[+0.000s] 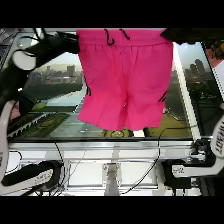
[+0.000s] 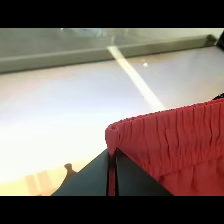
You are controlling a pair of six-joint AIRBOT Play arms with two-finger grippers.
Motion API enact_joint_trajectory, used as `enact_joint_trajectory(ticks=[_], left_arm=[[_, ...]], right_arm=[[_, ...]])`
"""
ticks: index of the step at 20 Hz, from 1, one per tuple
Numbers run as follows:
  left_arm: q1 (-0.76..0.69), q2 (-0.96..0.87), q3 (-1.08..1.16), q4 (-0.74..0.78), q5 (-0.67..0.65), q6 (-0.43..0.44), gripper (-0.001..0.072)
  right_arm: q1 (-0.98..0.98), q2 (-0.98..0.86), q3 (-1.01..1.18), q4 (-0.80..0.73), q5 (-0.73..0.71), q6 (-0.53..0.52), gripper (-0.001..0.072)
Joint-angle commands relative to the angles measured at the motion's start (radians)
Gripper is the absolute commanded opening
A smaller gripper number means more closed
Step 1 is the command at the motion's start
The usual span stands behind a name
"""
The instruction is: Fold the clothes and pants, and hang the long-sleeved shirts on hangers.
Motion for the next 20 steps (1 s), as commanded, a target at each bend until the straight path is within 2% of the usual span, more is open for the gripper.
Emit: enact_joint_trajectory(ticks=[1,3,5,6,7,8,9,13,15,17,18,19,20], left_arm=[[-0.016,-0.132,0.0,-0.007,0.161,0.0,0.0008],[-0.047,-0.175,0.0,-0.007,0.283,0.0,0.0008],[-0.089,-0.219,0.0,-0.007,0.486,0.0,0.0011],[-0.108,-0.24,0.0,-0.006,0.591,0.0,0.007],[-0.121,-0.258,0.0,-0.006,0.683,0.0,0.0204],[-0.126,-0.268,0.0,-0.007,0.719,-0.001,0.0347],[-0.126,-0.27,0.0,-0.007,0.715,-0.011,0.0376],[-0.123,-0.263,0.0,-0.007,0.707,-0.023,0.0375],[-0.123,-0.249,0.0,-0.007,0.704,-0.023,0.0372],[-0.123,-0.218,0.0,-0.007,0.666,-0.023,0.034],[-0.122,-0.198,0.0,-0.007,0.631,-0.023,0.0267],[-0.118,-0.179,0.0,-0.006,0.575,-0.022,0.0052],[-0.109,-0.159,0.0,-0.006,0.492,-0.022,0.0011]], right_arm=[[-0.001,-0.158,0.0,-0.013,-0.153,0.001,0.0014],[-0.001,-0.216,0.0,-0.011,-0.291,0.047,0.0014],[0.002,-0.261,0.0,-0.01,-0.48,0.151,0.0018],[0.007,-0.282,0.0,-0.002,-0.589,0.218,0.0107],[0.006,-0.294,0.0,0.013,-0.663,0.284,0.0385],[0.006,-0.297,0.0,0.014,-0.711,0.317,0.0594],[0.005,-0.296,0.001,0.004,-0.728,0.315,0.06],[-0.028,-0.295,0.018,-0.023,-0.653,0.309,0.0601],[-0.059,-0.293,0.02,-0.023,-0.571,0.293,0.0601],[-0.1,-0.288,0.02,-0.023,-0.428,0.218,0.0598],[-0.123,-0.285,0.02,-0.023,-0.341,0.179,0.0545],[-0.146,-0.283,0.02,-0.023,-0.246,0.141,0.0402],[-0.171,-0.283,0.019,-0.023,-0.154,0.1,0.0218]])
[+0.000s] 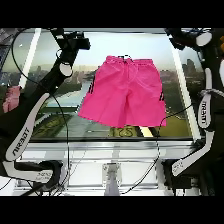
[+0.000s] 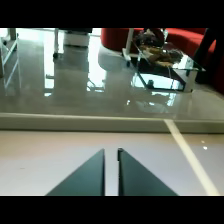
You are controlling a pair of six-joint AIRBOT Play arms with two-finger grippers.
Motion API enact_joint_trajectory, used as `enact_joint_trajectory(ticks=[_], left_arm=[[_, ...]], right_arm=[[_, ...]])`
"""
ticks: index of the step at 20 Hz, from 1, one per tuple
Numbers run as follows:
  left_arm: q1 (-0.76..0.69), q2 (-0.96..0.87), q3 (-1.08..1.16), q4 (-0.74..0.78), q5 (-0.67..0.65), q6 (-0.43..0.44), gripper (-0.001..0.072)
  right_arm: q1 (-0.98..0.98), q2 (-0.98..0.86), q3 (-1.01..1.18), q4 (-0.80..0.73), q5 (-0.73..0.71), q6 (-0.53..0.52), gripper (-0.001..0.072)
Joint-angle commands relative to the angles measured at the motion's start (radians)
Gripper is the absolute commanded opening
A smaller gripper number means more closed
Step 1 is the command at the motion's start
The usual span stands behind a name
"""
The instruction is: Fold the clothes and pants, and hang the long-sleeved shirts on hangers.
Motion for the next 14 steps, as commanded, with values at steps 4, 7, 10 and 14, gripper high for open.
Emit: enact_joint_trajectory(ticks=[4,7,10,14], left_arm=[[0.113,0.081,0.0,0.0,-0.647,-0.099,0.0008],[0.233,0.08,-0.015,0.001,-0.999,-0.115,0.0007],[0.338,0.082,-0.085,0.0,-1.228,-0.098,0.0008],[0.381,0.111,-0.293,-0.005,-1.314,-0.029,0.0007]], right_arm=[[-0.138,0.003,0.001,0.024,0.525,-0.283,0.0015],[-0.18,0.003,-0.02,0.158,0.686,-0.407,0.0014],[-0.198,0.003,-0.091,0.251,0.779,-0.472,0.0014],[-0.198,0.013,-0.269,0.408,0.84,-0.533,0.0015]])
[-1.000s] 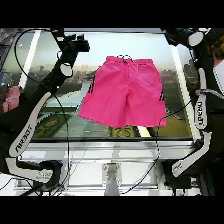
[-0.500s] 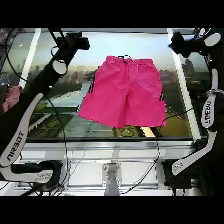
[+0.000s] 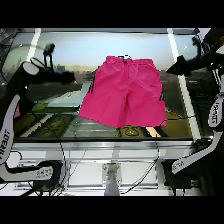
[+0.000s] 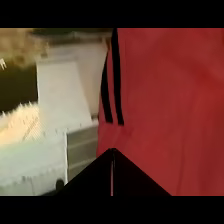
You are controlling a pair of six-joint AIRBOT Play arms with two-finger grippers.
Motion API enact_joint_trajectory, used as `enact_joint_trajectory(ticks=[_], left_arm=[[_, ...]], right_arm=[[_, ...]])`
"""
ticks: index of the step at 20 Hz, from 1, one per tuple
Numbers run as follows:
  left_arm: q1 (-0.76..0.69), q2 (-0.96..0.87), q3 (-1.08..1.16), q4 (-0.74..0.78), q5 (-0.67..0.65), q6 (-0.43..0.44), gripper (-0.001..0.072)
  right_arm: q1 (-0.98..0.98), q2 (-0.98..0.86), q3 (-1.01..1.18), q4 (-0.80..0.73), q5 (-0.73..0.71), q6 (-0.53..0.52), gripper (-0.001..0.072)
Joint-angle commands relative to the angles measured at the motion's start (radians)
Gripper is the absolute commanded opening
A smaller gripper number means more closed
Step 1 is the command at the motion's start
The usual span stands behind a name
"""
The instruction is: Fold the clothes and pants, and hang the long-sleeved shirts on hangers.
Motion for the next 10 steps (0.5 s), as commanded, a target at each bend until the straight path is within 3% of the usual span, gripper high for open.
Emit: enact_joint_trajectory(ticks=[1,3,6,7,8,9,10], left_arm=[[0.044,0.024,-0.179,-0.01,-0.142,0.049,0.0008],[0.047,0.027,-0.278,-0.033,-0.144,0.108,0.0007],[0.058,0.027,-0.388,-0.141,-0.134,0.167,0.001],[0.058,0.027,-0.396,-0.152,-0.134,0.167,0.0017],[0.057,0.027,-0.396,-0.152,-0.131,0.167,0.0125],[0.058,0.027,-0.396,-0.152,-0.11,0.167,0.0401],[0.058,0.027,-0.396,-0.152,-0.084,0.166,0.0507]], right_arm=[[-0.006,0.012,-0.151,0.176,0.113,-0.088,0.0014],[-0.006,0.034,-0.235,0.213,0.137,-0.123,0.0015],[-0.006,0.043,-0.271,0.206,0.103,-0.091,0.0025],[-0.005,0.044,-0.271,0.207,0.084,-0.078,0.008],[-0.005,0.044,-0.271,0.206,0.074,-0.073,0.0245],[-0.005,0.044,-0.271,0.206,0.076,-0.073,0.0418],[-0.005,0.044,-0.271,0.206,0.074,-0.073,0.049]])
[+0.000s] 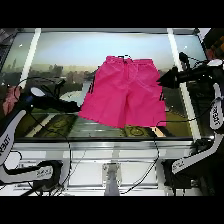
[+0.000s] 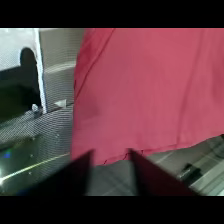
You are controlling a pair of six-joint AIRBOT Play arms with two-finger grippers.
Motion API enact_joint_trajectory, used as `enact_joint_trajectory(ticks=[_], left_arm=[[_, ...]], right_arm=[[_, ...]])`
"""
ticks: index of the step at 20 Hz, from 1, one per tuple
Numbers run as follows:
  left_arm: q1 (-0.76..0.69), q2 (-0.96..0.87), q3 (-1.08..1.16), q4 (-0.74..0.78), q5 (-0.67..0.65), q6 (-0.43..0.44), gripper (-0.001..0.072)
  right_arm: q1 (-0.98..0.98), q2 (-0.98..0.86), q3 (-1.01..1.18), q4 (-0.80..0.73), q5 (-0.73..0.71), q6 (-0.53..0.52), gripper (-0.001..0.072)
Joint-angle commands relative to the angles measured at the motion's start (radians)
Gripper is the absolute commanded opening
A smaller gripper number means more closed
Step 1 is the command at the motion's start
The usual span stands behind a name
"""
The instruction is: Fold the clothes and pants, and hang the long-sleeved shirts on hangers.
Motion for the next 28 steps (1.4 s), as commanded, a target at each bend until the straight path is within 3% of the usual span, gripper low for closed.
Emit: enact_joint_trajectory(ticks=[1,5,9,15,16,18,19,22,24,27,28], left_arm=[[0.006,0.001,-0.032,-0.029,0.054,0.007,0.0504],[0.006,0.001,-0.032,-0.021,0.121,-0.009,0.0501],[-0.019,0.0,-0.033,0.024,0.116,-0.067,0.05],[-0.117,-0.034,-0.032,0.027,0.058,-0.068,0.0478],[-0.127,-0.039,-0.032,0.027,0.058,-0.068,0.0449],[-0.132,-0.041,-0.032,0.023,0.054,-0.068,0.0135],[-0.132,-0.04,-0.03,0.023,0.039,-0.064,0.0015],[-0.127,-0.019,0.008,0.027,0.005,-0.065,0.0009],[-0.125,0.002,0.065,0.05,0.013,-0.068,0.0008],[-0.125,0.009,0.196,0.247,0.05,-0.219,0.0008],[-0.125,0.009,0.239,0.329,0.078,-0.277,0.0008]], right_arm=[[0.0,0.003,-0.016,0.013,-0.007,0.009,0.049],[0.0,0.003,-0.015,0.014,-0.009,0.009,0.049],[0.0,0.003,-0.015,0.014,-0.021,0.009,0.049],[0.0,0.004,-0.01,0.051,-0.023,0.009,0.049],[0.0,0.004,-0.01,0.053,-0.023,0.009,0.049],[0.0,0.004,-0.01,0.053,-0.023,0.009,0.0488],[0.0,0.004,-0.01,0.053,-0.022,0.009,0.0481],[0.0,0.004,-0.01,0.045,-0.022,0.008,0.0474],[0.0,0.004,-0.01,0.0,-0.021,0.008,0.0301],[0.0,0.004,-0.01,-0.176,-0.035,0.029,0.0293],[0.0,0.003,-0.01,-0.268,-0.045,0.063,0.0332]])
